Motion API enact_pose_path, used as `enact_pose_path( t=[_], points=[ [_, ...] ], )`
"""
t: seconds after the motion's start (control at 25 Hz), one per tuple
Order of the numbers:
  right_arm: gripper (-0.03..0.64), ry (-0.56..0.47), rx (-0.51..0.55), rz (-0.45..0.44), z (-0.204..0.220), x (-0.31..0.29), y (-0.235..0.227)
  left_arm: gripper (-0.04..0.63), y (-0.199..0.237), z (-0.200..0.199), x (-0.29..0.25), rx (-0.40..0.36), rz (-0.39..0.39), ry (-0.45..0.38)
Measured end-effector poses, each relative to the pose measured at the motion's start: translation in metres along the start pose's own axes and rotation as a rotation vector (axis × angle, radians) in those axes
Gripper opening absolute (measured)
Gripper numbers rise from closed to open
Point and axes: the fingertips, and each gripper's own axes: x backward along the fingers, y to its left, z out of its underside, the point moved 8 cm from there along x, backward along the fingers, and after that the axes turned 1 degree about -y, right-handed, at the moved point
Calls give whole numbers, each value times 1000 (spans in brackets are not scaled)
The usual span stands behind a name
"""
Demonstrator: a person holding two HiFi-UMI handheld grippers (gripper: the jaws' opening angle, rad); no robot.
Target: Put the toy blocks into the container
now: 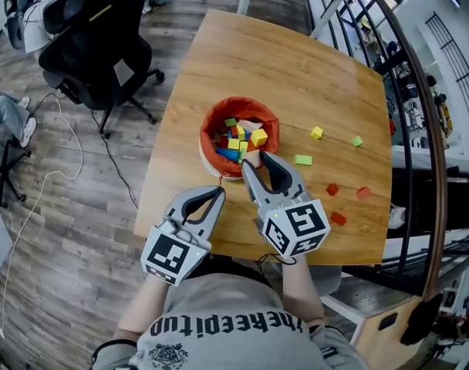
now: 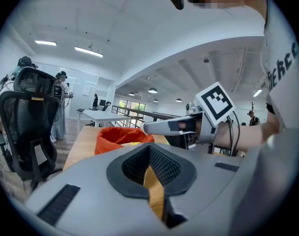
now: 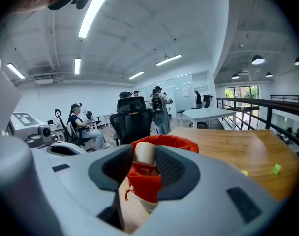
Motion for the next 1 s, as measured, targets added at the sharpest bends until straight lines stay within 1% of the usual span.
enact_pose_path(
  t=[0.2,0.4,1.0],
  points=[
    [160,1,7,-16,-3,-10,5,14,8,0,7,8,-30,-9],
    [163,-5,3,-14,-3,-17,6,14,14,0,10,11,-45,-10],
    [167,-14,1,42,-3,-23,2,14,21,-2,7,8,-35,-2]
  ],
)
